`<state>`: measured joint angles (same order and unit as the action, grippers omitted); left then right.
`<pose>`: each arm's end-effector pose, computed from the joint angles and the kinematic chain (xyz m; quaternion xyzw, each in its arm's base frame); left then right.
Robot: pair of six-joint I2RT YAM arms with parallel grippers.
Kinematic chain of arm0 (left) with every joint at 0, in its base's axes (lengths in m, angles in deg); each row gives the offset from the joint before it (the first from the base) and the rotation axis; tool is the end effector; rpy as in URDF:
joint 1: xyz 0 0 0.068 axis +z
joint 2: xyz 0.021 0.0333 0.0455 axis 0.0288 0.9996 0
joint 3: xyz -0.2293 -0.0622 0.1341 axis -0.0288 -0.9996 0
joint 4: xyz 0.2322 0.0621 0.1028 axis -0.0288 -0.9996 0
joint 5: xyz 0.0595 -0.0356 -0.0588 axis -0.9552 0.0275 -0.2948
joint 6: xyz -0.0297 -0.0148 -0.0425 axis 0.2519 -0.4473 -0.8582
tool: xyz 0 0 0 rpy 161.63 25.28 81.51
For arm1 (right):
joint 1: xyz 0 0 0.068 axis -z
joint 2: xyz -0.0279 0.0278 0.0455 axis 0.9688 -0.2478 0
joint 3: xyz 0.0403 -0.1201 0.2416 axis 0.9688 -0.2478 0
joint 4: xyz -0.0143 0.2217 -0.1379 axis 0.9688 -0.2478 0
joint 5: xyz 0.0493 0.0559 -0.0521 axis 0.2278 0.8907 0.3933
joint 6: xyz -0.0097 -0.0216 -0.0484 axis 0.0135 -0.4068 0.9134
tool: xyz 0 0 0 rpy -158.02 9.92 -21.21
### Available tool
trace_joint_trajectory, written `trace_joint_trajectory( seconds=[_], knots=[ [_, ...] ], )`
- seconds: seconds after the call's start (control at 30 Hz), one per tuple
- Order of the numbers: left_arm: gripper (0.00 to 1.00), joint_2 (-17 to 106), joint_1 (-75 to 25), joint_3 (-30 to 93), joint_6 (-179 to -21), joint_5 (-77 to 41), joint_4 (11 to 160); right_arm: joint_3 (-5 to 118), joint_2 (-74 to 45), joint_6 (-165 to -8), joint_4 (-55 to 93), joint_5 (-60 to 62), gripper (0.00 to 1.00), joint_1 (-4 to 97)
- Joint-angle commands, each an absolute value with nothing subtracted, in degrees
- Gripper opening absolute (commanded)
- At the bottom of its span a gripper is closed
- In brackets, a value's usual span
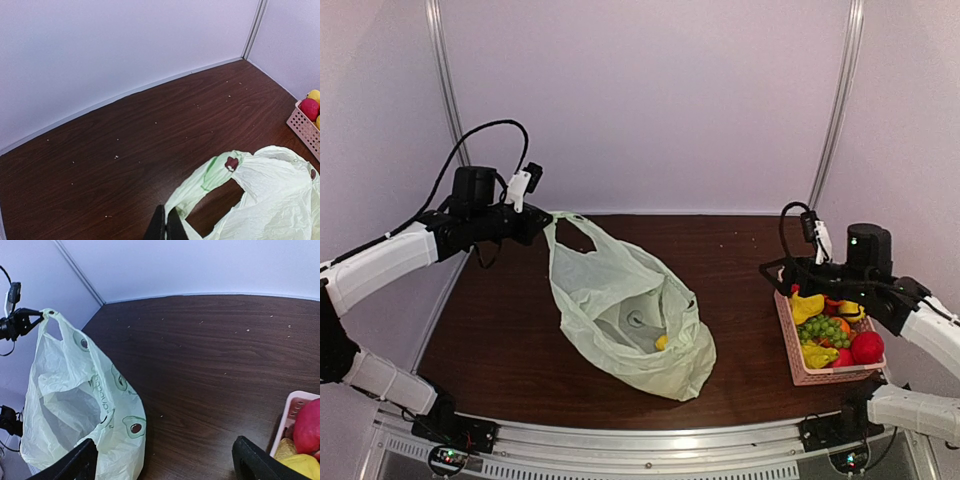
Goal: Untie the knot of the plastic bag and take out the fruit
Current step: Place the fake fruit in the bin, then adjust the bag opening on the takeout bag.
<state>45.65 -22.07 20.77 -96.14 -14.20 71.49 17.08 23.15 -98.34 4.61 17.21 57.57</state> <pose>0.2779 -0.1301 0.3181 0.1736 0.8284 -0.2259 0.4823 0.1632 0.0684 0.2851 -0.1123 0.8117 0.3337 0.4661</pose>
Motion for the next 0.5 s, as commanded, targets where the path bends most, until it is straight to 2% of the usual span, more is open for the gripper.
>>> trace_joint_trajectory(
  seconds=[0.0, 0.27, 0.47],
  knots=[
    [0.00, 45.81, -22.06, 22.27, -96.76, -13.17, 72.15, 20.43, 16.92, -98.14, 8.26, 12.79, 0.94, 48.19],
    [0.00, 45.63, -22.08, 22.19, -96.77, -13.27, 72.12, 30.60, -0.76, -96.44, 7.72, 0.88, 0.92, 31.34],
    [0.00, 45.19, -22.08, 22.27, -96.68, -13.53, 72.16, 37.16, -9.89, -100.40, -0.20, -8.63, 0.95, 26.69]
  ],
)
